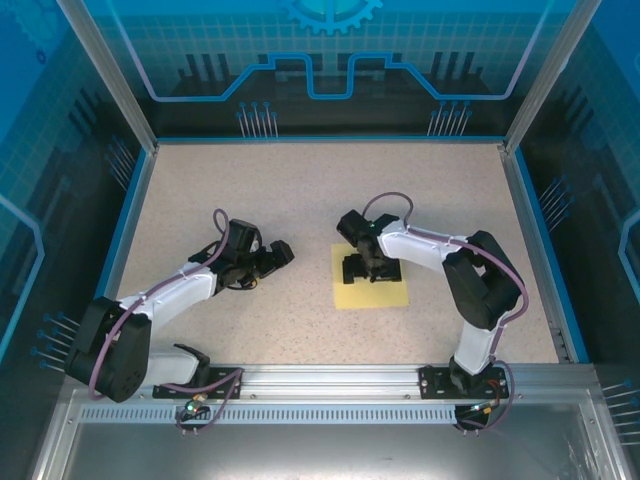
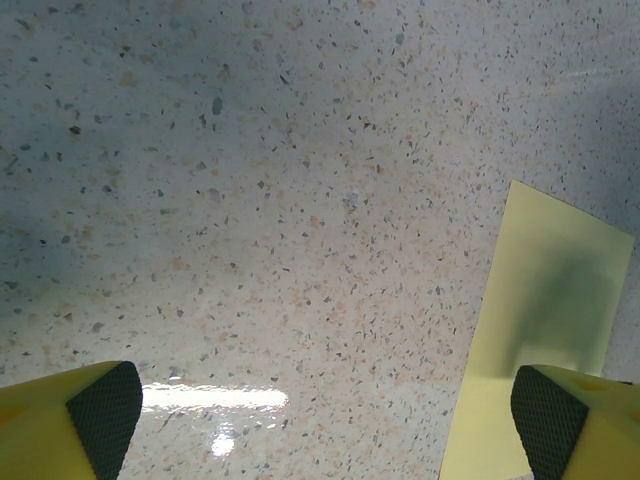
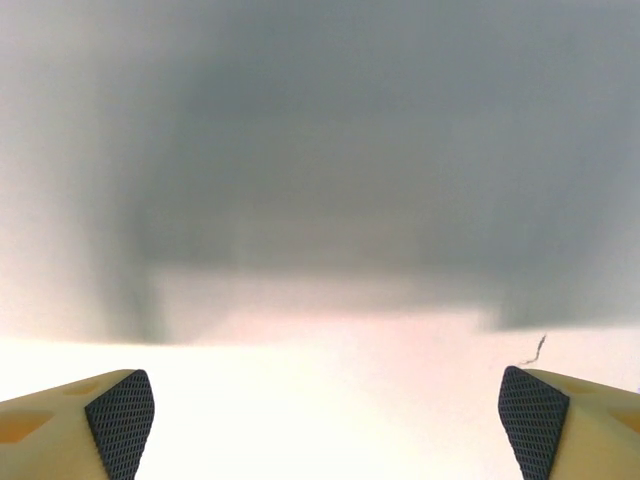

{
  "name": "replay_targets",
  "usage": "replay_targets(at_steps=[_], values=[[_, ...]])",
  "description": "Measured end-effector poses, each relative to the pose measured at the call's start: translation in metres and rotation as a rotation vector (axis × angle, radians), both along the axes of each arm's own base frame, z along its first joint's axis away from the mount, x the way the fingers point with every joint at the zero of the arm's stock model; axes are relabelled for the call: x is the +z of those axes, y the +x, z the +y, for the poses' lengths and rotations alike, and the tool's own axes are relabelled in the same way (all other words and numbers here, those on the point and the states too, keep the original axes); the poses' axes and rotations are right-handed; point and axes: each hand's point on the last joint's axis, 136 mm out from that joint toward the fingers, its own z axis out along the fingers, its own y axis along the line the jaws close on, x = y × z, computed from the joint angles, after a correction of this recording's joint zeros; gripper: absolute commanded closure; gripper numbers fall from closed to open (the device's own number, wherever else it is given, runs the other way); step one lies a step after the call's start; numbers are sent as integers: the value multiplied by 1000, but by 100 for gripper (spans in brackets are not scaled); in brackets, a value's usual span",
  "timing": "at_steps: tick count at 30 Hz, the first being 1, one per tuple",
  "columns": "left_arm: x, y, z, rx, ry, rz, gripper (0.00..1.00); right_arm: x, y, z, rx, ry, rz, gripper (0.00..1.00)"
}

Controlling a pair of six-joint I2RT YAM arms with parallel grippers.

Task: Fold a paper plane with a square sheet of paper (pick it up from the middle)
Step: Fold the square sheet of paper in half at the center of the table.

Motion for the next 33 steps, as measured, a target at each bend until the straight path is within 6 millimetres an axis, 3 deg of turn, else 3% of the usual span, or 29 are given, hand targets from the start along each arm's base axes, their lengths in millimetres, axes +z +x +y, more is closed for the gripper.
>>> replay_targets(at_steps=[4, 12, 17, 28, 33], values=[[0, 0, 0, 0, 0, 0, 1, 5, 8, 4, 11, 4, -21, 7], [-1, 0, 0, 0, 1, 2, 1, -16, 10, 1, 10, -26, 24, 8], [-3, 0, 0, 0, 3, 8, 1, -20, 10, 3, 12, -13, 36, 10], [-3, -1, 0, 0, 4, 10, 1, -22, 12, 9, 19, 32, 44, 32], [-3, -1, 0, 0, 4, 10, 1, -20, 13, 10, 25, 61, 34, 54]])
